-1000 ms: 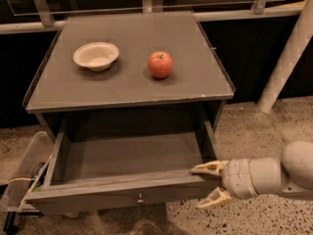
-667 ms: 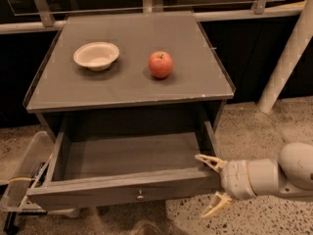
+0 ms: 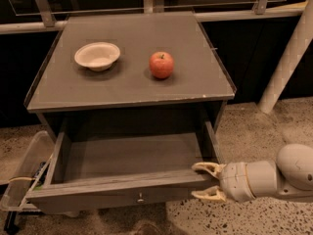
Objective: Open top drawer
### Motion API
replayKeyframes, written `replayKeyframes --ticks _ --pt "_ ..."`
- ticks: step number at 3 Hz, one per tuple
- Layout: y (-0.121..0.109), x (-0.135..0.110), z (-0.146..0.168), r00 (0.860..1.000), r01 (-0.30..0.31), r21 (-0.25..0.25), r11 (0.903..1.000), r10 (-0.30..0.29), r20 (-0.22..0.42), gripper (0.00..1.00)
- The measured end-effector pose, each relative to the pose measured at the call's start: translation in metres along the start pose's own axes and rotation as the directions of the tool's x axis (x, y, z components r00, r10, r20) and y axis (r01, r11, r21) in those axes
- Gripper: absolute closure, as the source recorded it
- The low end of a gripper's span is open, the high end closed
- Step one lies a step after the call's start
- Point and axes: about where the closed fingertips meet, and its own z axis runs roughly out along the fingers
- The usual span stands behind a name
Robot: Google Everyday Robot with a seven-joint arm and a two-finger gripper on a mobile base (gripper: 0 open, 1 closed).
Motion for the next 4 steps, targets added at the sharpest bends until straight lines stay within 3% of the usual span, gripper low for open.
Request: replayKeyframes --ticks 1,2,3,4 --pt "-0.002 -0.006 -0.005 1.0 0.0 0.0 1.0 0.0 0.0 0.83" --pt "-0.002 -0.008 -0.007 1.0 0.0 0.0 1.0 0.0 0.0 1.0" --pt "0.012 0.0 -0.016 1.0 -0.012 0.004 0.9999 0.012 -0.016 1.0" --pt "0.012 0.0 -0.016 1.0 -0.012 0.004 0.9999 0.012 -0.016 0.82"
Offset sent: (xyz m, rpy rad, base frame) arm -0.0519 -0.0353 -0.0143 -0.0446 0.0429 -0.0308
